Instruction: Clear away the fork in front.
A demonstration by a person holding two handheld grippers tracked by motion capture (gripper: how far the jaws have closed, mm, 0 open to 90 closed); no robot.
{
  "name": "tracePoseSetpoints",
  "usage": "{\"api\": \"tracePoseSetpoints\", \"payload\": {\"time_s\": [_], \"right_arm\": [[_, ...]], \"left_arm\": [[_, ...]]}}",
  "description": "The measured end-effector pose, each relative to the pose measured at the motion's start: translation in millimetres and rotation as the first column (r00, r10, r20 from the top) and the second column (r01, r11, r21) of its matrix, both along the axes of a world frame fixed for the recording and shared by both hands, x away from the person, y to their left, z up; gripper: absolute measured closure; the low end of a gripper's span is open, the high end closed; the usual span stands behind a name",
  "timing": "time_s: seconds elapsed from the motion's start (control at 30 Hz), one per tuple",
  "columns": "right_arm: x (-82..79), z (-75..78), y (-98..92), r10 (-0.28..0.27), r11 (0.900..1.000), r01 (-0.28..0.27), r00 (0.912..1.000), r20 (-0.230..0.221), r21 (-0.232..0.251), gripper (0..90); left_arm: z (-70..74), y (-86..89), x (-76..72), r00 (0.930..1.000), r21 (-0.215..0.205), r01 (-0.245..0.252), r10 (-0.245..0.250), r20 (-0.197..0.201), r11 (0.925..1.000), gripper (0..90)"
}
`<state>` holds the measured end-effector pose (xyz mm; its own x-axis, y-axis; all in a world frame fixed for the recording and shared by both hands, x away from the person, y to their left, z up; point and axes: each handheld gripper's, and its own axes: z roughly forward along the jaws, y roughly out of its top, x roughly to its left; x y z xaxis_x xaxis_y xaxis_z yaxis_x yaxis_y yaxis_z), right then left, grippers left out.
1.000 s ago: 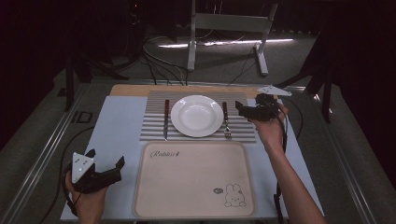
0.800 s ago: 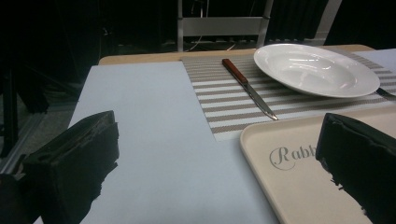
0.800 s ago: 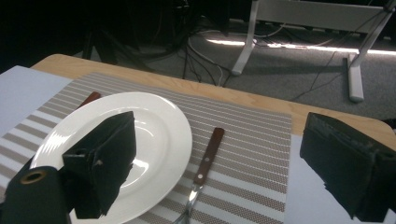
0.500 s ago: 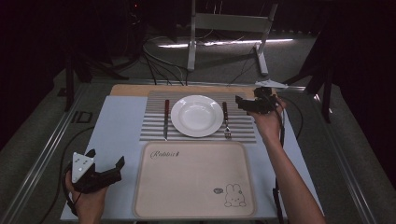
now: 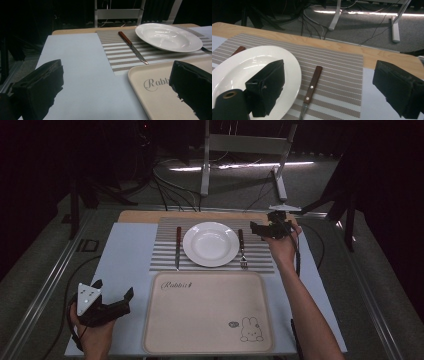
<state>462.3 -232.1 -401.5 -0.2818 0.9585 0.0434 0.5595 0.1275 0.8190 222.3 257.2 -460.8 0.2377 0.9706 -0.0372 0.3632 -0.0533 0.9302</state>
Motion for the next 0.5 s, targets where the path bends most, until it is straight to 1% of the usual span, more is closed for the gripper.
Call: {"api": "tracePoseSetpoints", "payload": {"time_s": [0.07, 0.13, 0.5], "right_arm": [[1.3, -1.8, 0.6, 0.001, 1.000, -0.001, 1.0000, -0.005, 0.001, 10.5], [5.1, -7.4, 3.4, 0.004, 1.000, -0.004, 0.9999, -0.017, -0.004, 10.5], [18.4, -28.0, 14.4, 0.010, 1.000, -0.010, 0.9982, -0.059, -0.014, 10.6]], "left_arm": [[0.0, 0.0, 0.1, 1.0000, 0.001, 0.000, 0.000, 0.000, 1.0000, 0.3], [0.1, -0.2, 0.1, 1.0000, 0.001, 0.003, -0.003, 0.000, 1.0000, 0.3], [0.0, 1.1, -0.1, 1.0000, -0.009, -0.001, 0.001, 0.001, 1.0000, 0.3]]}}
